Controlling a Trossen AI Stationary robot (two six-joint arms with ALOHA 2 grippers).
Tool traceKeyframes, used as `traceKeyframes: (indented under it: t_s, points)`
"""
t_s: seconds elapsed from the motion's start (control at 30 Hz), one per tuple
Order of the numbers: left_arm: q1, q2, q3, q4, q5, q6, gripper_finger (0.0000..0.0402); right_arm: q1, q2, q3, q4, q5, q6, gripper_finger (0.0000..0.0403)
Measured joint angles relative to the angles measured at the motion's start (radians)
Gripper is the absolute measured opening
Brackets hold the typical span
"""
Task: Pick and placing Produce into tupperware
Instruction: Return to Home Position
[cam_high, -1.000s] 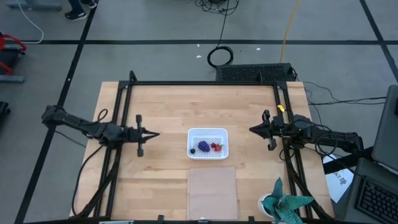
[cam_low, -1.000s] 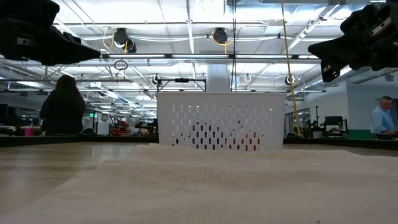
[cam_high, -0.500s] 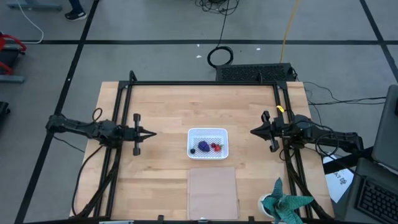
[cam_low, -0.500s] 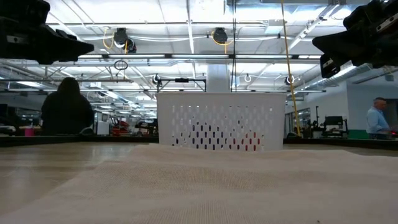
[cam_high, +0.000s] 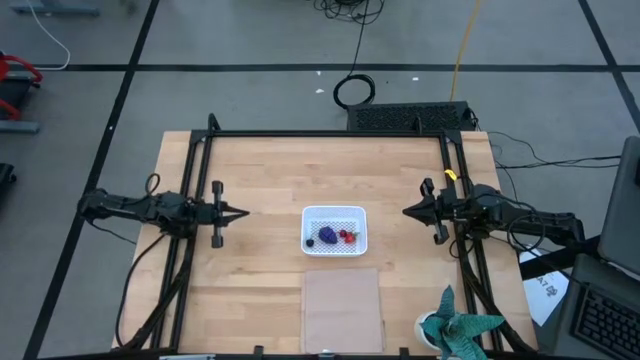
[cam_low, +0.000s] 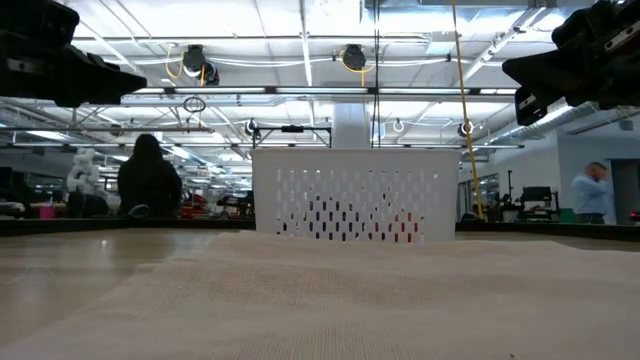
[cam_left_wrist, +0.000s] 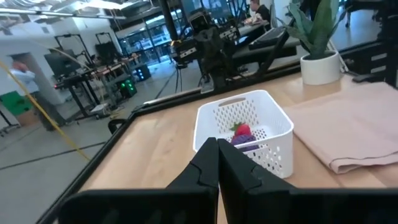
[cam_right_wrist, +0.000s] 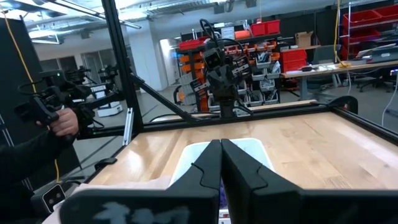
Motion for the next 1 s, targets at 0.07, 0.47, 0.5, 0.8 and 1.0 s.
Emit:
traceKeyframes:
  t_s: [0.07, 0.47, 0.5, 0.8, 1.0]
  points:
    - [0.0, 0.0, 0.0, 0.001, 0.015, -0.008, 0.0, 0.0, 0.0, 0.0, 0.0, 0.0, 0.003, 0.0]
    - [0.0, 0.001, 0.0, 0.001, 0.034, -0.125, 0.0004, 0.0, 0.0, 0.0, 0.001, 0.0, -0.005, 0.0]
    - [0.0, 0.001, 0.0, 0.001, 0.034, -0.134, 0.0005, 0.0, 0.0, 0.0, 0.001, 0.0, -0.006, 0.0]
    - [0.0, 0.001, 0.0, 0.002, 0.033, -0.145, 0.0004, 0.0, 0.0, -0.001, 0.001, 0.001, -0.007, 0.0]
    - [0.0, 0.001, 0.0, 0.002, 0.033, -0.141, 0.0023, 0.0, 0.0, -0.001, -0.009, 0.002, -0.021, 0.0]
